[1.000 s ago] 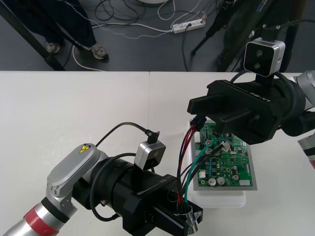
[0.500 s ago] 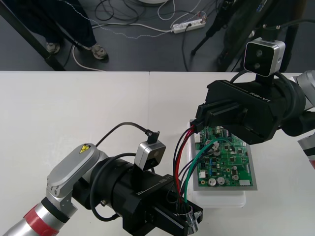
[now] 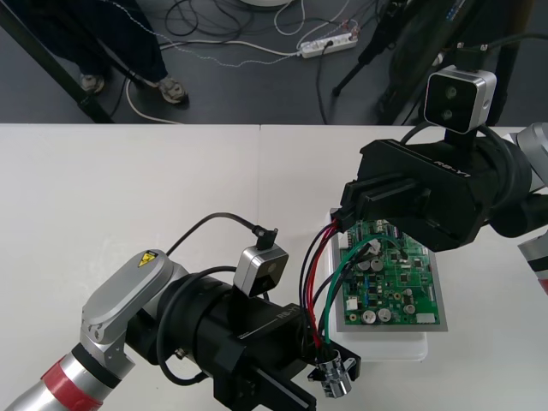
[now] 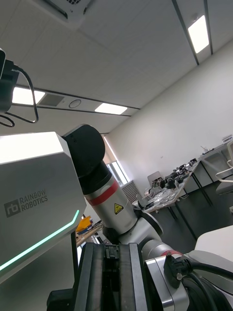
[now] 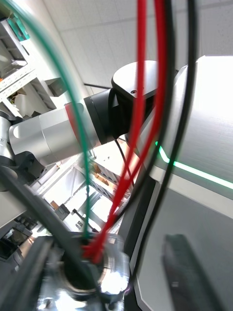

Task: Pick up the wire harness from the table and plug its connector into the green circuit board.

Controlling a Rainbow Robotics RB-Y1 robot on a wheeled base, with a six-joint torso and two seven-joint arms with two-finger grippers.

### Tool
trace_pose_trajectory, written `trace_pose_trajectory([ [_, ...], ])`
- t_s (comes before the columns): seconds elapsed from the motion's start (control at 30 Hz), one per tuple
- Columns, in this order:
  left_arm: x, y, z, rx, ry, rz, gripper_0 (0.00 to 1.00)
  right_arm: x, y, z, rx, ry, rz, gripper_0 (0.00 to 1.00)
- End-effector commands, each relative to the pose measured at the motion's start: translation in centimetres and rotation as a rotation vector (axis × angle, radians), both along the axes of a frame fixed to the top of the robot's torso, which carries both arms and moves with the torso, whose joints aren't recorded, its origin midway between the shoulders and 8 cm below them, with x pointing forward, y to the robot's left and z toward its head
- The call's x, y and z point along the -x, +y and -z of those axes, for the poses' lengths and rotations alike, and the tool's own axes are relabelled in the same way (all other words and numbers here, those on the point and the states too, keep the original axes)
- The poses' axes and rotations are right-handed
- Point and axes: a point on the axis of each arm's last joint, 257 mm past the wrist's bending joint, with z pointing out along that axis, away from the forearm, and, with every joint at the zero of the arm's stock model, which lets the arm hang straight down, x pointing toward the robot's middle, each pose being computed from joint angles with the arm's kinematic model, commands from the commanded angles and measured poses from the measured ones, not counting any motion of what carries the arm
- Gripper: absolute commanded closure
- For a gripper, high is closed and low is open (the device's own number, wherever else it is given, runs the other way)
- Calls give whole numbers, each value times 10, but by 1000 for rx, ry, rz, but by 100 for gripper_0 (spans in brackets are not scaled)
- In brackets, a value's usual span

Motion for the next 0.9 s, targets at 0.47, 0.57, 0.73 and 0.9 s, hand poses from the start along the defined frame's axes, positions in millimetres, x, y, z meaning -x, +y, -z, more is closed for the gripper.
trace_pose_trajectory([
  [0.47, -46, 14, -13, 17, -96, -200, 0, 7, -14, -2, -20, 2, 9, 100],
  [0.57, -61, 23, -13, 5, -113, -252, 0, 6, -20, 1, -15, 15, 23, 100],
  [0.73, -88, 42, -14, -26, -148, -345, 0, 15, -30, 8, 7, 28, 27, 100],
  [0.9, -112, 63, -14, -76, -181, -430, 0, 23, -39, 12, 22, 23, 42, 100],
])
